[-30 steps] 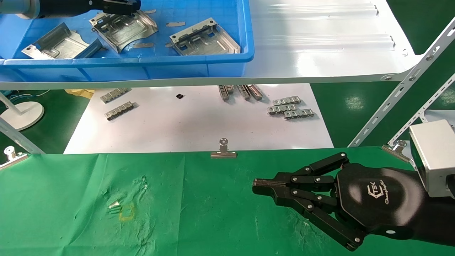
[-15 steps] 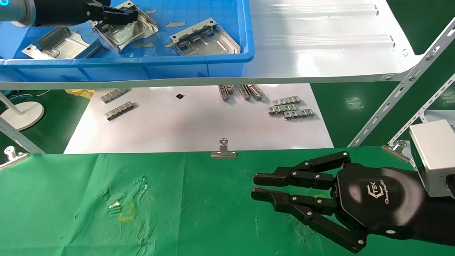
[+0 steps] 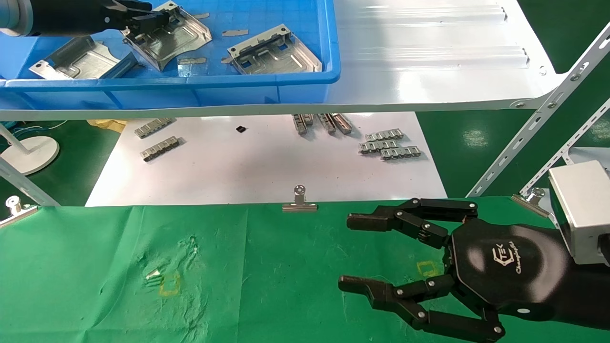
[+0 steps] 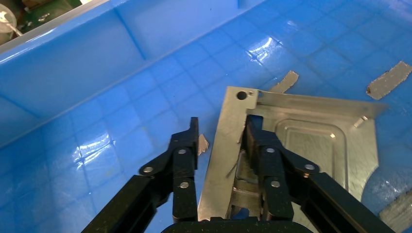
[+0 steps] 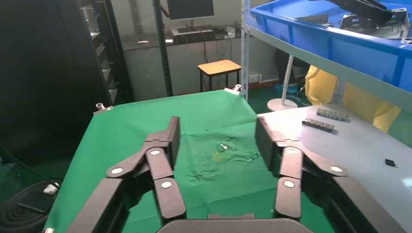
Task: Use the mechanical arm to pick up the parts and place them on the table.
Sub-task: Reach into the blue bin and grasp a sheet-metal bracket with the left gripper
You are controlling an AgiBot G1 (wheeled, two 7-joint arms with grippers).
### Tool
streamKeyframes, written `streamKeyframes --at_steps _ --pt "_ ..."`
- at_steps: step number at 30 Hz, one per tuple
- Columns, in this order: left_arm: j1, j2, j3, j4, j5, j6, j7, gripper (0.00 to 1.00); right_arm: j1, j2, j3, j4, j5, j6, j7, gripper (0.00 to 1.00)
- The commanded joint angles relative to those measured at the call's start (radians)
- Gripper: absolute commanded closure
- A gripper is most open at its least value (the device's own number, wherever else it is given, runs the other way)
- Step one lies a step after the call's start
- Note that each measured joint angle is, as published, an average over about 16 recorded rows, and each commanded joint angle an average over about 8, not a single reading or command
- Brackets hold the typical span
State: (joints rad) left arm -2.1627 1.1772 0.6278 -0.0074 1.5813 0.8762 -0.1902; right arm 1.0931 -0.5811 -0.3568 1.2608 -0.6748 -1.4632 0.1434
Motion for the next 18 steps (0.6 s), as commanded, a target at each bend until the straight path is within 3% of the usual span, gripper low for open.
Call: streamKeyframes --at_steps 1,11,18 --pt "0.000 -0.002 0.002 0.001 0.002 0.002 0.001 1.00 0.000 0.000 0.000 0.000 0.000 0.000 0.000 0.00" --pt "-0.025 -0.057 -0.051 -0.059 -0.075 0.148 0.087 1.00 0.000 0.000 0.000 0.000 0.000 0.000 0.000 0.00" --pt "-0.028 -0.132 -0.096 -0.122 -0.155 0.439 0.220 1.00 0.000 0.000 0.000 0.000 0.000 0.000 0.000 0.00"
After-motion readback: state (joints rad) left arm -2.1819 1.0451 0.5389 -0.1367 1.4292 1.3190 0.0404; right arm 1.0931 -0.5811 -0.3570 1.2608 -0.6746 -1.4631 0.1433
